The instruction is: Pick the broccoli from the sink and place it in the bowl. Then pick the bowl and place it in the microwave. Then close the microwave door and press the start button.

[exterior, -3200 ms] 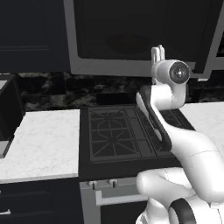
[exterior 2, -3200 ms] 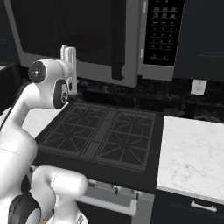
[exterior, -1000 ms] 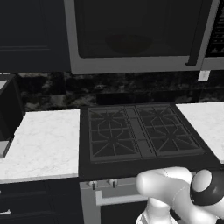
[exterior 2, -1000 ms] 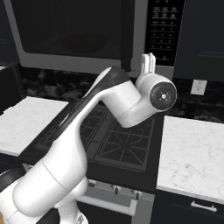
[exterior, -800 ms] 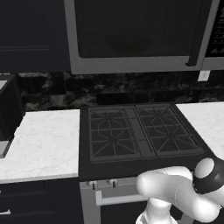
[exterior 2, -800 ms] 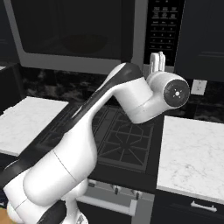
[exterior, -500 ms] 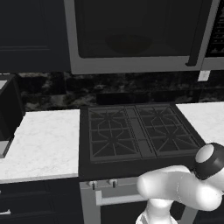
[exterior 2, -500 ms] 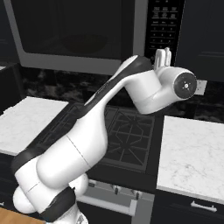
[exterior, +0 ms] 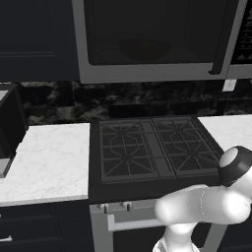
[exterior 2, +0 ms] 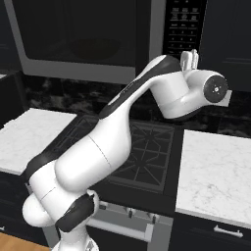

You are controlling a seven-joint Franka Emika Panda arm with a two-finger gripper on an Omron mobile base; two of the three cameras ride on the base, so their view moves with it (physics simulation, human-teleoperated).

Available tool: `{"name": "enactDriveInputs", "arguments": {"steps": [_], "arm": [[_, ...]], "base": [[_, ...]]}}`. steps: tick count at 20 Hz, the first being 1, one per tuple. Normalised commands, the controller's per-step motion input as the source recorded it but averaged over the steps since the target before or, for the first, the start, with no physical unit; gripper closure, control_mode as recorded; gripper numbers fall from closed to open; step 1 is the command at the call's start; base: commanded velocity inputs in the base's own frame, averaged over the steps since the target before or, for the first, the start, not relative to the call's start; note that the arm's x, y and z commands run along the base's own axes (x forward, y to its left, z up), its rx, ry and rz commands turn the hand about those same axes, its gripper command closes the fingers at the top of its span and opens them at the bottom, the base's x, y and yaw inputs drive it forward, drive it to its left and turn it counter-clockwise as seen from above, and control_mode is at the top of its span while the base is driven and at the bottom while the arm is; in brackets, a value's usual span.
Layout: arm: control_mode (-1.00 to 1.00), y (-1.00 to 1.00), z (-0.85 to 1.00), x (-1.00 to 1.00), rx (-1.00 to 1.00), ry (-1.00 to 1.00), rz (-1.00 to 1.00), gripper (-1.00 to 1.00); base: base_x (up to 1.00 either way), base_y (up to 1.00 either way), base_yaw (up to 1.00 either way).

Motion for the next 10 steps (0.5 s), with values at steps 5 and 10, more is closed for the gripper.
{"name": "enactDriveInputs", "arguments": {"steps": [5,10], "arm": [[-1.00,-0.16,0.00,0.35,0.02,0.00,0.00,-1.00],[-1.00,-0.17,0.00,0.37,0.03,0.00,0.00,-1.00]], "base": [[0.00,0.00,0.00],[0.00,0.00,0.00]]}}
